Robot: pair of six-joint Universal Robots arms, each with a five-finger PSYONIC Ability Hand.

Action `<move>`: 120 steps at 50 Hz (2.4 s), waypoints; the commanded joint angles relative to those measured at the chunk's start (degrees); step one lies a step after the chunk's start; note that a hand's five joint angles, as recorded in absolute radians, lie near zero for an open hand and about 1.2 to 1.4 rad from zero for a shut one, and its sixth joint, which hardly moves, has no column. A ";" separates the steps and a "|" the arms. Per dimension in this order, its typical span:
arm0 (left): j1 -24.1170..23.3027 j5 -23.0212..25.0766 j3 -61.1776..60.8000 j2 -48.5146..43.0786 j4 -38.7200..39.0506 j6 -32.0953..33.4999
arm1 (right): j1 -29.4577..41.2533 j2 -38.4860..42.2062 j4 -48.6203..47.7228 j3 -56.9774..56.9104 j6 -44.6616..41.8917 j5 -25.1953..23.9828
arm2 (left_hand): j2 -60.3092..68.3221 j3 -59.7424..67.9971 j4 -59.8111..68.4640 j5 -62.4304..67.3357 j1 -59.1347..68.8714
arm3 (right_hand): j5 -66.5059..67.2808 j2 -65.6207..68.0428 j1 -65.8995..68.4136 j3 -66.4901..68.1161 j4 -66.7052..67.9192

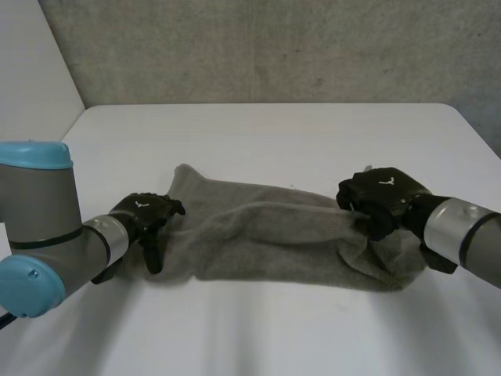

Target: Fold the towel.

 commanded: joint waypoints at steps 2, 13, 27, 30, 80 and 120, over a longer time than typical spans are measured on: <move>0.67 -0.12 -0.89 -0.04 0.08 0.06 | -3.66 -7.72 -2.68 6.39 -2.75 -0.35 | 3.78 3.80 3.87 3.68 3.79 | 3.70 4.59 3.89 3.57 3.60; 1.11 -0.12 -1.16 -0.04 0.34 0.06 | -9.64 -15.19 -1.80 12.37 -6.53 -5.80 | 6.12 6.15 6.21 6.02 6.14 | 3.70 4.59 3.89 3.57 3.60; 1.03 -0.12 -2.65 1.54 0.51 0.15 | -14.03 -20.19 -1.01 14.47 -6.53 -10.20 | 19.93 19.95 20.02 19.83 19.94 | 3.70 4.59 3.89 3.57 3.60; 1.11 -0.12 -2.65 1.55 0.51 0.15 | -14.39 -21.07 -1.01 14.83 -6.53 -10.28 | 20.77 20.79 20.86 20.67 20.78 | 3.70 4.59 3.89 3.57 3.60; 1.64 -0.56 1.65 10.95 6.75 -7.32 | -5.44 7.45 27.03 -21.72 -19.62 2.07 | 65.49 65.52 65.58 65.39 65.50 | 3.70 4.59 3.89 3.57 3.60; 3.22 -8.56 2.12 1.90 42.61 -1.52 | 3.37 12.76 -10.76 -21.56 -14.88 14.41 | 65.49 65.52 65.58 65.39 65.50 | 3.70 4.59 3.89 3.57 3.60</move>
